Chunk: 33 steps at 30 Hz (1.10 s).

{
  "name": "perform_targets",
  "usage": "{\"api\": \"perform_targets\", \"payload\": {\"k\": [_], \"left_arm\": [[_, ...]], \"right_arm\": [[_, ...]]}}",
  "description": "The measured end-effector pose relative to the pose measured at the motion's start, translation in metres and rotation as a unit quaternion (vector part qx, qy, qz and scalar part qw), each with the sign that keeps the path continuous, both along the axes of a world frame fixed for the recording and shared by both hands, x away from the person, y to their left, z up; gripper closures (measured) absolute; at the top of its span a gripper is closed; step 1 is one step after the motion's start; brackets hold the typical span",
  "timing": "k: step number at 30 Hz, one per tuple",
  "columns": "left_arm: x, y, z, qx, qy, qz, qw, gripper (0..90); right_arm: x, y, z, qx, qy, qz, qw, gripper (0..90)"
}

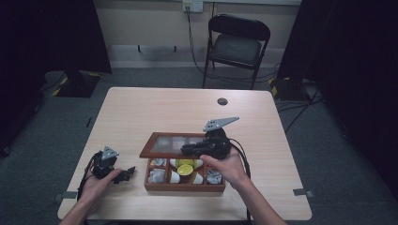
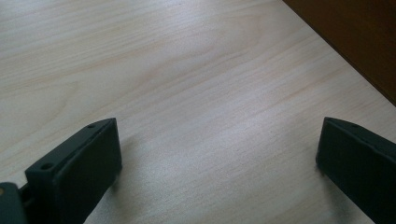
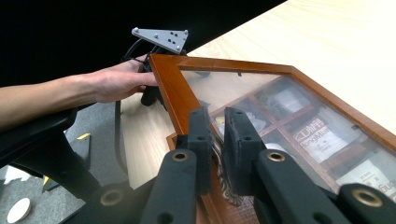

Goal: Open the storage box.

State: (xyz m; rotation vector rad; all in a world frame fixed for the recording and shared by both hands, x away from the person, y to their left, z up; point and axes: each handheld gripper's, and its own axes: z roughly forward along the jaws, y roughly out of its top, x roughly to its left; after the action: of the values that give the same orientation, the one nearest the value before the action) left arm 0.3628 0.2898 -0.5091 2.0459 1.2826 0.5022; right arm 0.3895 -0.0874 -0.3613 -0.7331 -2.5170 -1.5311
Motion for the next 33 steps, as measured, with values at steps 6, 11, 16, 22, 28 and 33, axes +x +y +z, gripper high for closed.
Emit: {"api": "perform_targets", "payload": {"k": [6,11,16,22,28,33], "left_arm": [[0.000,0.000,0.000,0.000,0.000,0.000,1.0000,0.0],[0.000,0.000,0.000,0.000,0.000,-0.001,1.0000,0.0],[0.000,0.000,0.000,0.000,0.000,0.000,1.0000,0.0],[0.000,0.000,0.000,0.000,0.000,-0.001,1.0000,0.0],[0.000,0.000,0.000,0.000,0.000,-0.001,1.0000,0.0],[0.000,0.000,0.000,0.000,0.000,0.000,1.0000,0.0]], "right_arm": [[0.005,0.000,0.005,0.000,0.005,0.002,1.0000,81.6],[0.009,0.001,0.009,-0.002,0.006,0.001,1.0000,81.6],[0.009,0.001,0.011,-0.006,0.004,0.000,1.0000,81.6],[0.015,0.002,0.017,-0.006,0.009,-0.002,0.9999,81.6],[0.019,0.001,0.019,-0.003,0.012,0.002,0.9999,81.7],[0.024,0.001,0.023,-0.005,0.015,0.002,0.9999,81.7]]}}
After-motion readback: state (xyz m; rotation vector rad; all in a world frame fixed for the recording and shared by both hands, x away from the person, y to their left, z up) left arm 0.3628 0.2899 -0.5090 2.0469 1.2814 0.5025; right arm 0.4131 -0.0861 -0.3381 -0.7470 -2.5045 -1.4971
